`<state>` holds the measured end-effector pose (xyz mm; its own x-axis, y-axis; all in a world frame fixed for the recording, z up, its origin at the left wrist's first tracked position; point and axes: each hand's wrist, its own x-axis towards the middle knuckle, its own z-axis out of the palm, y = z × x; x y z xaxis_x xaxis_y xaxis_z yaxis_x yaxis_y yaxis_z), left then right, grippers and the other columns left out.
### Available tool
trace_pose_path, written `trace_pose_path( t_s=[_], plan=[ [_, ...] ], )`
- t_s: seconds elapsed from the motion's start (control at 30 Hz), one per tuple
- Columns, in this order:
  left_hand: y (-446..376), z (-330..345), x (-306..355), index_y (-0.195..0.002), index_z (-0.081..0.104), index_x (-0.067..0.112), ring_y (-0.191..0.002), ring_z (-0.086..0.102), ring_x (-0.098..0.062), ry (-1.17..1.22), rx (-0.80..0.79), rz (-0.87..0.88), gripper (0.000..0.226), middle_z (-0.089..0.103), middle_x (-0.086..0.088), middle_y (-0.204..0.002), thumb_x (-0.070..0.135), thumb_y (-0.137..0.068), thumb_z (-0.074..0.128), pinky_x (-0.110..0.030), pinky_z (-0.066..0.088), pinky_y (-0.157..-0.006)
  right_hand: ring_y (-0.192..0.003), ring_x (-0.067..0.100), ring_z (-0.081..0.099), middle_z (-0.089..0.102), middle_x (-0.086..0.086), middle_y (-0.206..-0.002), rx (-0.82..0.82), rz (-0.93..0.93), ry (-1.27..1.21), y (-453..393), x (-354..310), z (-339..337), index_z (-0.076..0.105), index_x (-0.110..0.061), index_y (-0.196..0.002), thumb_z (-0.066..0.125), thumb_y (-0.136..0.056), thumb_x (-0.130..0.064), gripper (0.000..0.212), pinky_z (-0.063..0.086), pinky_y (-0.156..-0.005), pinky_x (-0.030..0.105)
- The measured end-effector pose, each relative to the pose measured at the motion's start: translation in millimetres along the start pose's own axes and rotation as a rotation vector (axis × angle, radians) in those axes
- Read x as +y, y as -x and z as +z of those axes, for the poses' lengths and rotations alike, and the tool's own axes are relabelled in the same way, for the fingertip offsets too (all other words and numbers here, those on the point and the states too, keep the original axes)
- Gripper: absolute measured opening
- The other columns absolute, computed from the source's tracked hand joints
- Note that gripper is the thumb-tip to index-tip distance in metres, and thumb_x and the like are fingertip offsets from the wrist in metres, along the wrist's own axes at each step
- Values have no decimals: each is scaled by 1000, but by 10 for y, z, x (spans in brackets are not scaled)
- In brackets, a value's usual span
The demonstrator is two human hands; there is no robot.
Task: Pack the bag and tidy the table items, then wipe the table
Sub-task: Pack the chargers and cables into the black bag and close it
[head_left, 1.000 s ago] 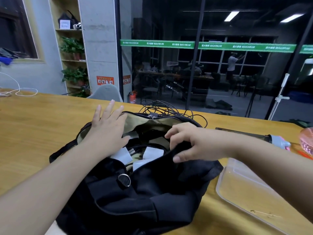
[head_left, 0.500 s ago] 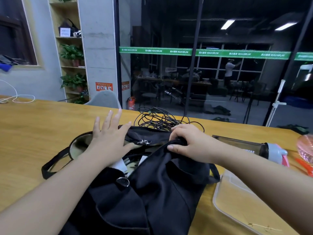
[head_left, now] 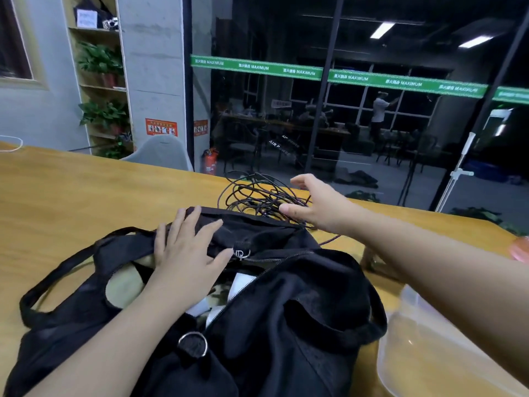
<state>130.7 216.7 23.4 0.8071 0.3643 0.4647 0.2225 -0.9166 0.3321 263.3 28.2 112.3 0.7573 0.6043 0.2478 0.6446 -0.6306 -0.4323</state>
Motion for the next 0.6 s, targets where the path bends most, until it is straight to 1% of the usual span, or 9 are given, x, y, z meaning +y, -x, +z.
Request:
trace_pose_path(
  t_s=[0.1,0.2,0.27,0.3,0.33,0.4,0.47,0.5,0.6],
  plan=[
    [6,6,-45,-140,26,41,-140,-18,-8,73,-38,1,51,-2,9,-156,51,-92,37,-32,-18,-110,-137,22,30,37,3,-147,107,103,11,-289,133,-23,32,-20,-141,63,-83,-51,73,31,-106,38],
    [24,-6,-59,-139,28,41,-140,-17,-5,120,-26,33,48,2,12,-156,49,-92,34,-27,-20,-108,-139,26,26,36,7,-148,112,207,38,-526,263,-5,31,-19,-143,62,-82,-54,77,29,-108,42],
    [31,-4,-76,-138,32,39,-140,-13,-3,156,-11,35,48,8,13,-155,48,-91,32,-22,-21,-106,-141,31,21,31,8,-151,50,278,93,-643,313,44,27,-20,-146,60,-81,-59,83,24,-111,44],
    [29,-2,-86,-137,33,38,-140,-11,-3,163,3,38,53,11,14,-154,50,-85,29,-19,-22,-104,-142,32,19,27,7,-154,10,298,114,-702,328,71,23,-21,-148,59,-80,-61,86,20,-113,45],
    [34,-8,-93,-137,35,38,-140,-10,-2,171,14,41,59,13,15,-153,50,-79,28,-16,-23,-102,-143,31,16,22,5,-156,-37,313,122,-762,339,105,20,-22,-149,58,-79,-63,90,17,-115,45],
    [39,-7,-104,-135,38,38,-140,-8,-2,195,31,48,62,17,15,-152,49,-75,28,-14,-24,-100,-145,28,13,13,4,-158,-131,343,105,-887,363,187,14,-23,-150,58,-75,-68,98,13,-117,48],
    [46,2,-118,-134,39,38,-140,-6,-1,217,51,51,60,19,16,-151,48,-75,28,-13,-24,-100,-145,27,12,8,4,-159,-207,401,84,-995,376,268,10,-24,-151,58,-70,-72,106,15,-117,50],
    [51,8,-123,-133,40,38,-139,-6,1,225,60,55,59,19,17,-151,47,-75,29,-12,-24,-100,-145,28,12,7,4,-159,-243,431,82,-1034,369,293,8,-23,-151,59,-71,-71,106,16,-116,50],
    [54,22,-134,-133,40,37,-129,-7,12,246,78,65,59,22,18,-149,47,-76,30,-12,-22,-101,-145,31,13,4,5,-159,-361,489,126,-1117,348,353,0,-23,-151,59,-73,-69,108,20,-113,50]
  ],
)
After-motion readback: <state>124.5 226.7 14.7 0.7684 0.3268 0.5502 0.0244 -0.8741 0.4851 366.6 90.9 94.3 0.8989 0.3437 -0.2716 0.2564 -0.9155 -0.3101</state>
